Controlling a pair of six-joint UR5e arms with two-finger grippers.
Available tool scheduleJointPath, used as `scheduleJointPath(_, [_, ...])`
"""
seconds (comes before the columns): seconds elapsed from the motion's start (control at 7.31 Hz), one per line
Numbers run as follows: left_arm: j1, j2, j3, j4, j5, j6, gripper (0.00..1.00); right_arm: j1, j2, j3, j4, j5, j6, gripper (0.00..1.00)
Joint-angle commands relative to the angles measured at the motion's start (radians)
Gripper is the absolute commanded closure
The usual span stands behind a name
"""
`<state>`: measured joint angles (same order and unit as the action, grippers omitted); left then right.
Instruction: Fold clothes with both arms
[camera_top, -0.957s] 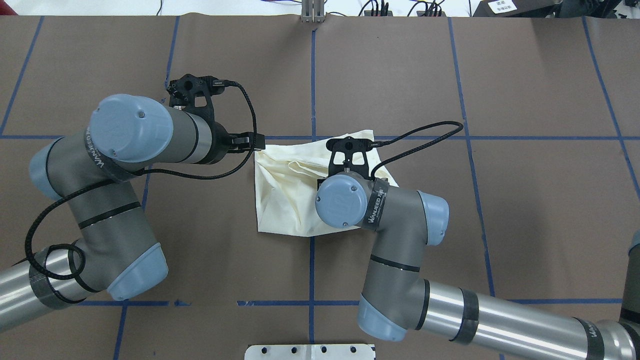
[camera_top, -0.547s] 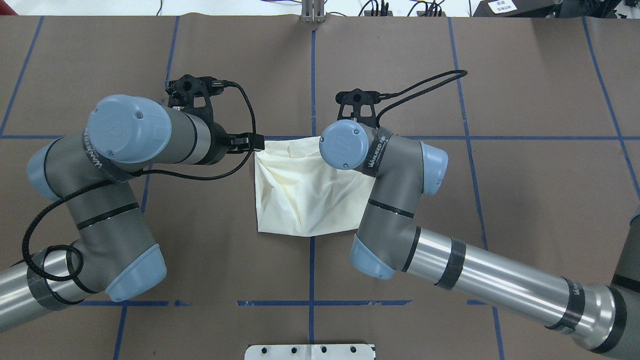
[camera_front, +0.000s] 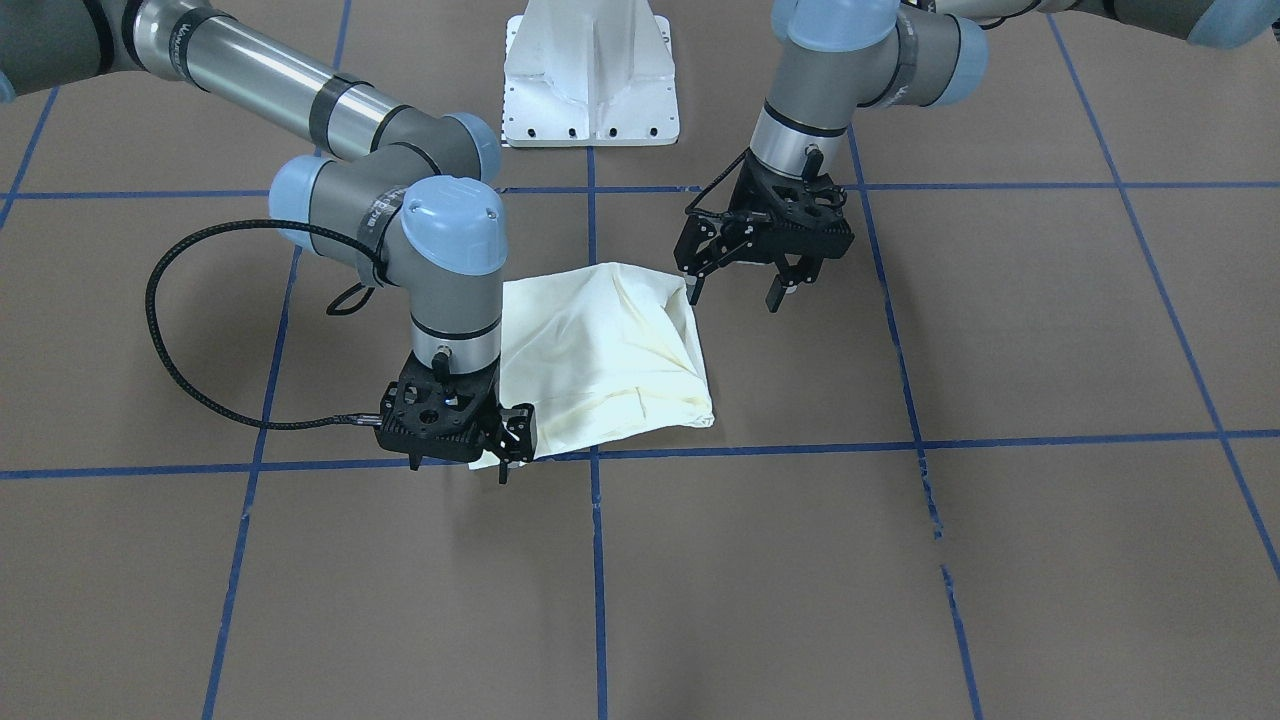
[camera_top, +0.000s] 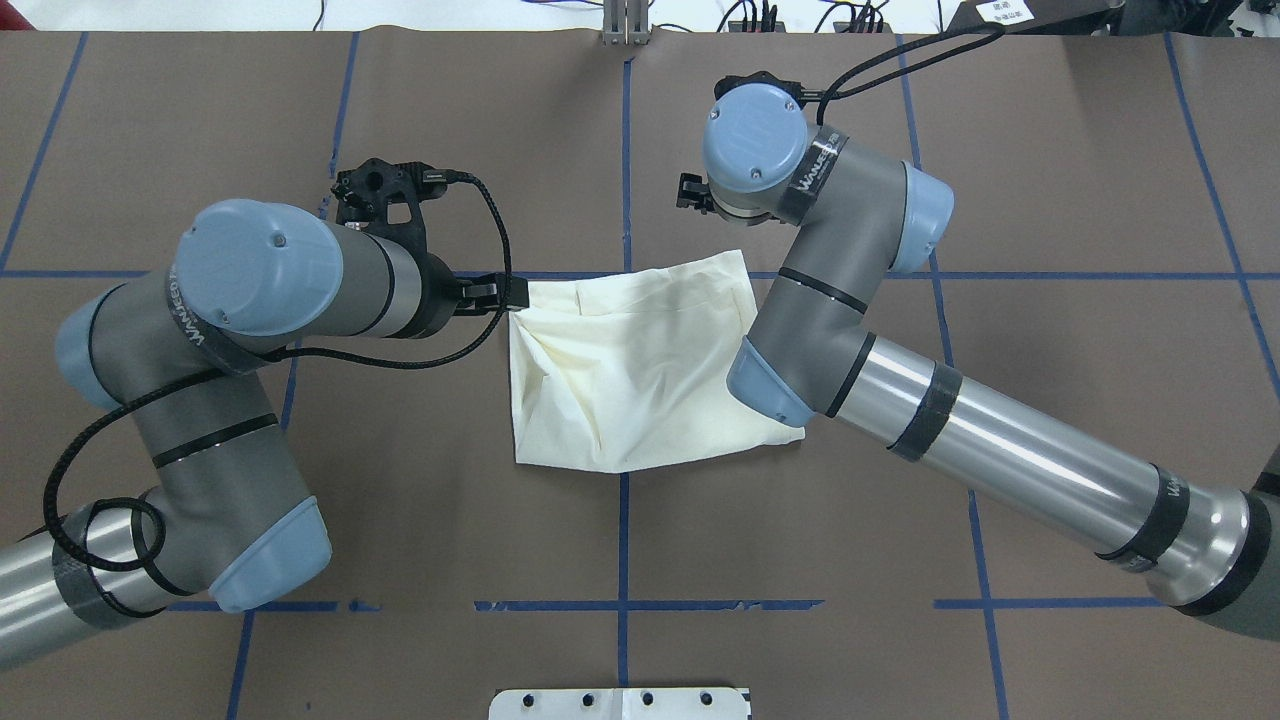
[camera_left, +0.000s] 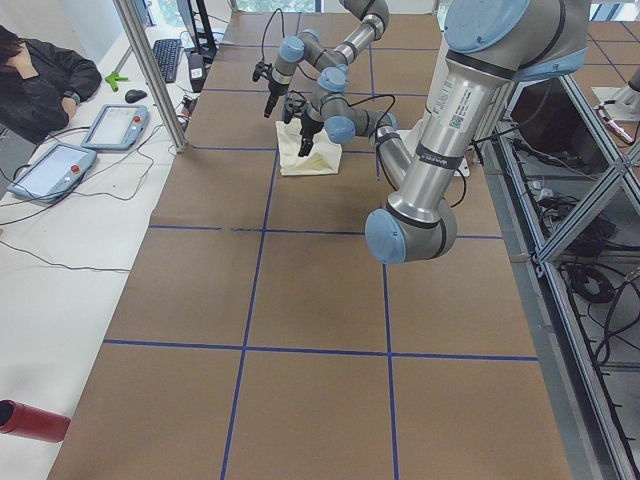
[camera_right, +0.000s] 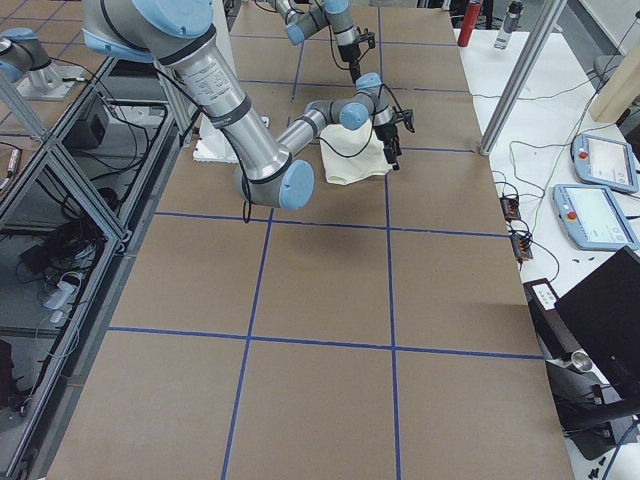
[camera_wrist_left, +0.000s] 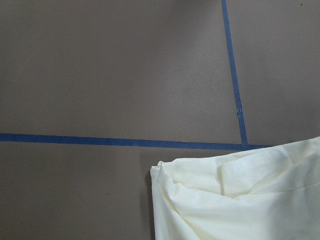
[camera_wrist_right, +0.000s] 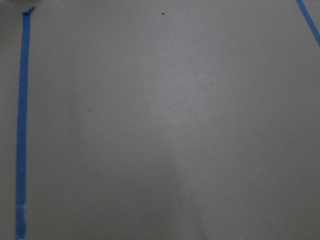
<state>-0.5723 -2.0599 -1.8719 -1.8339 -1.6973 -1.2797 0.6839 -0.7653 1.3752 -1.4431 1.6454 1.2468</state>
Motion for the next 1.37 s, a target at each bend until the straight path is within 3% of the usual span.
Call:
scheduleJointPath(0.0, [0.09, 0.018, 0.01, -0.068, 0.025, -0.129, 0.0, 0.016, -0.002, 0.041, 0.004, 0.065, 0.002, 0.0])
scheduleJointPath(0.14, [0.144, 0.033, 0.017, -0.117, 0.091, -0.188, 0.04, 0.016, -0.005, 0.042, 0.004, 0.065, 0.003, 0.0])
scheduleJointPath(0.27, [0.179, 0.038, 0.055, -0.189, 0.135, -0.249, 0.19, 0.014, -0.015, 0.057, 0.004, 0.065, 0.003, 0.0])
scheduleJointPath(0.41, [0.19, 0.024, 0.101, -0.235, 0.139, -0.297, 0.32, 0.014, -0.038, 0.085, 0.003, 0.065, 0.003, 0.0])
scheduleJointPath(0.55, [0.192, 0.018, 0.112, -0.245, 0.14, -0.302, 0.37, 0.014, -0.048, 0.094, 0.003, 0.065, 0.003, 0.0])
scheduleJointPath(1.23, [0.137, 0.018, 0.123, -0.245, 0.142, -0.29, 0.45, 0.014, -0.051, 0.096, 0.003, 0.063, 0.003, 0.0])
